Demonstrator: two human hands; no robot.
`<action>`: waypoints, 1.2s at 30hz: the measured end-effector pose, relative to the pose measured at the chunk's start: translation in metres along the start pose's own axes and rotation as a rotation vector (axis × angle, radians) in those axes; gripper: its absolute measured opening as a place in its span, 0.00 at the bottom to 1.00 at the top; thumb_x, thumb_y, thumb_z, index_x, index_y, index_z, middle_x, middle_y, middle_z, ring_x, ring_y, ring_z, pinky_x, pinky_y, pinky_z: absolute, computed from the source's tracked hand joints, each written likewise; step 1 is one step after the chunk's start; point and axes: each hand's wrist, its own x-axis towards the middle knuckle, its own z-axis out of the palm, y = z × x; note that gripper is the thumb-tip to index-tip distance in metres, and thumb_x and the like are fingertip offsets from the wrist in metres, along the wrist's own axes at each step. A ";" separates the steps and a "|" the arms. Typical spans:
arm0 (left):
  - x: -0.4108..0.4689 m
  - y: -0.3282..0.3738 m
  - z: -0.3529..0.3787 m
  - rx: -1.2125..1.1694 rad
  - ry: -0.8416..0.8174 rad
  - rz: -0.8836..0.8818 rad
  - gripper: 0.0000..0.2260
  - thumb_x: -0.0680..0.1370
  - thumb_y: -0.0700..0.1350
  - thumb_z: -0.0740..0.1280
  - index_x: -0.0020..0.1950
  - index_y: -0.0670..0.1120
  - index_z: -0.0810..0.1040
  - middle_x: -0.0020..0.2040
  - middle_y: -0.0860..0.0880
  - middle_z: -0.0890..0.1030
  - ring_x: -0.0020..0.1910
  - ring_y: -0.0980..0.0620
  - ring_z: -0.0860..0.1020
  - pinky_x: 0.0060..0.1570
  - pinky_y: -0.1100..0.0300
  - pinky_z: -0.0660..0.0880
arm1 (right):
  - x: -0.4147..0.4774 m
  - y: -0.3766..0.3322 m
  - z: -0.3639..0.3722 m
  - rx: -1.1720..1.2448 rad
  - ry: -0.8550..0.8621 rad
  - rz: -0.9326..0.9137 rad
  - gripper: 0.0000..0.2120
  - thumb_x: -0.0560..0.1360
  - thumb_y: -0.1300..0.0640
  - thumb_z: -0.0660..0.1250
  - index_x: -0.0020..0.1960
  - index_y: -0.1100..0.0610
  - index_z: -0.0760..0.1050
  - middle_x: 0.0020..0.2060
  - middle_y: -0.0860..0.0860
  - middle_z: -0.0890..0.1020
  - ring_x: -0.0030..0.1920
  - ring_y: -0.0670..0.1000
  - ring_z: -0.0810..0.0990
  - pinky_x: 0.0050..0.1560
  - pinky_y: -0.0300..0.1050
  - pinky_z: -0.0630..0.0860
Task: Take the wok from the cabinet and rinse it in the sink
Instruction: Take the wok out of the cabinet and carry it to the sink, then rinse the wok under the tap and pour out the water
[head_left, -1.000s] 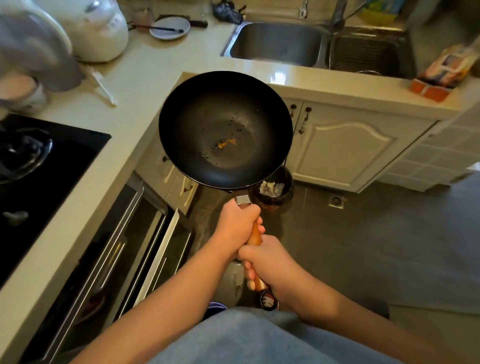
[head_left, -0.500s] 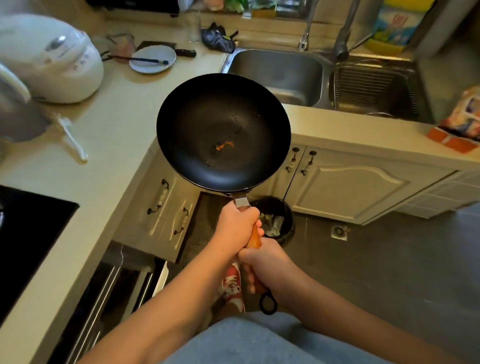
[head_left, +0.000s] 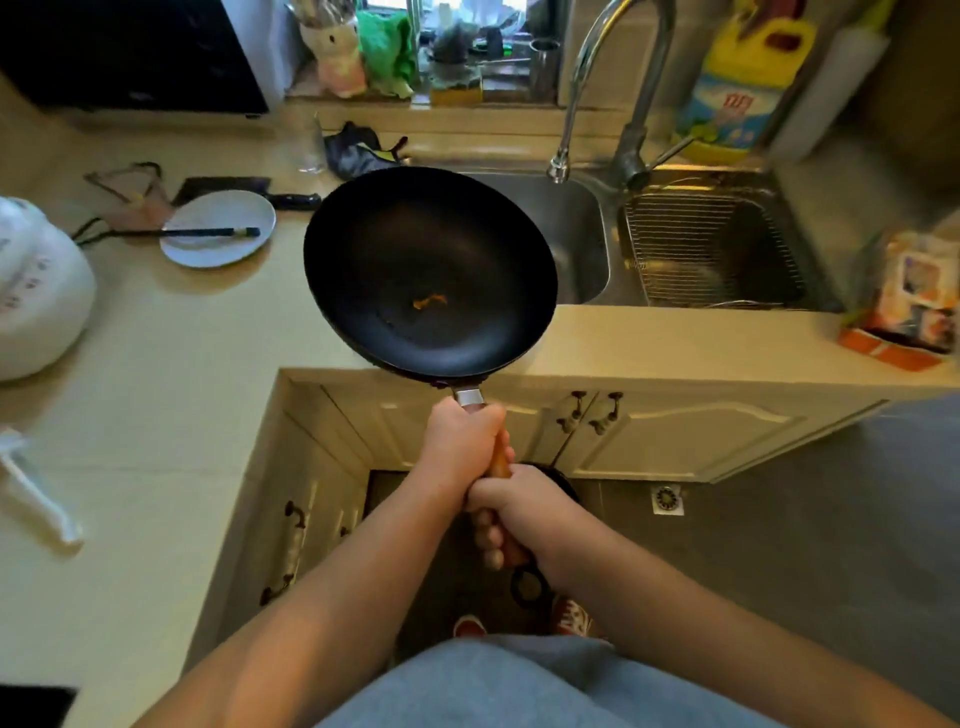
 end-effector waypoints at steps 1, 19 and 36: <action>0.009 0.009 0.004 0.018 0.012 0.009 0.02 0.73 0.38 0.65 0.43 0.41 0.76 0.28 0.48 0.79 0.24 0.53 0.79 0.25 0.62 0.75 | 0.006 -0.011 -0.004 0.026 -0.009 0.016 0.02 0.72 0.63 0.66 0.44 0.58 0.75 0.27 0.49 0.74 0.24 0.46 0.72 0.23 0.39 0.71; 0.153 0.123 0.087 0.273 0.148 -0.083 0.11 0.69 0.39 0.65 0.26 0.42 0.78 0.20 0.50 0.77 0.22 0.52 0.73 0.26 0.62 0.68 | 0.104 -0.168 -0.107 0.322 -0.146 0.289 0.11 0.75 0.65 0.62 0.34 0.58 0.70 0.22 0.48 0.72 0.18 0.43 0.70 0.17 0.34 0.68; 0.290 0.153 0.062 0.304 -0.173 -0.308 0.09 0.70 0.41 0.66 0.29 0.44 0.78 0.19 0.52 0.76 0.22 0.52 0.73 0.26 0.64 0.68 | 0.218 -0.234 -0.088 0.592 0.139 0.338 0.06 0.74 0.66 0.61 0.39 0.61 0.72 0.23 0.50 0.73 0.18 0.44 0.72 0.17 0.34 0.69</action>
